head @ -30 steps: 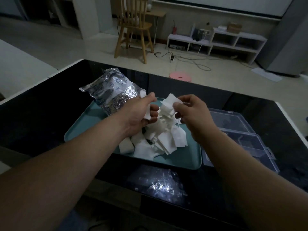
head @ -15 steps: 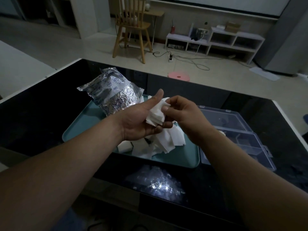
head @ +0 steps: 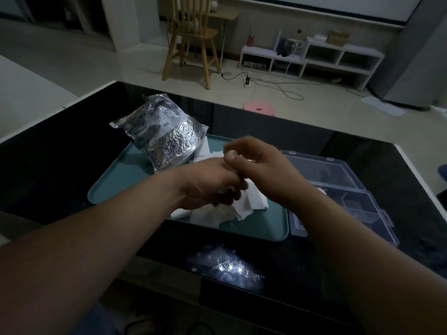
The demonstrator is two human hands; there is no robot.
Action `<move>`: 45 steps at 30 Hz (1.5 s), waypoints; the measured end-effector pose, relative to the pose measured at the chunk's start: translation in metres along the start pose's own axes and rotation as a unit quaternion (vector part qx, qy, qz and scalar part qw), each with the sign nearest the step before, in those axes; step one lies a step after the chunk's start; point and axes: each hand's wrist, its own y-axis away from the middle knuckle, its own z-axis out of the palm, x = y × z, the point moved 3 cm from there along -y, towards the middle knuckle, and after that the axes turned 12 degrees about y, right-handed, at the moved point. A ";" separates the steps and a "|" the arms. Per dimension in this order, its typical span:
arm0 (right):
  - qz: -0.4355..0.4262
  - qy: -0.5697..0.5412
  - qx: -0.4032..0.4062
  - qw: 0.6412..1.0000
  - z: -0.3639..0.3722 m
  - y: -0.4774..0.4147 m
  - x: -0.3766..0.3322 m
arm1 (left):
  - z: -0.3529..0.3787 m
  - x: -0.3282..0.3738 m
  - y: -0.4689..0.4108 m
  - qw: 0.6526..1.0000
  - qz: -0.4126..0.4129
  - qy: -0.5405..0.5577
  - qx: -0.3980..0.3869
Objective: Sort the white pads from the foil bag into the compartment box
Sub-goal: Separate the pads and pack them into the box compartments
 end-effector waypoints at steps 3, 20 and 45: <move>0.035 -0.001 0.047 0.998 -0.002 -0.002 -0.001 | 0.007 0.003 0.003 1.000 0.017 -0.005 -0.003; -0.041 0.055 0.002 0.998 0.009 0.012 -0.010 | -0.007 0.004 -0.005 0.951 -0.037 0.307 -0.010; -0.061 0.120 0.012 0.991 0.003 0.014 -0.001 | 0.000 0.005 0.003 0.947 -0.028 0.318 0.017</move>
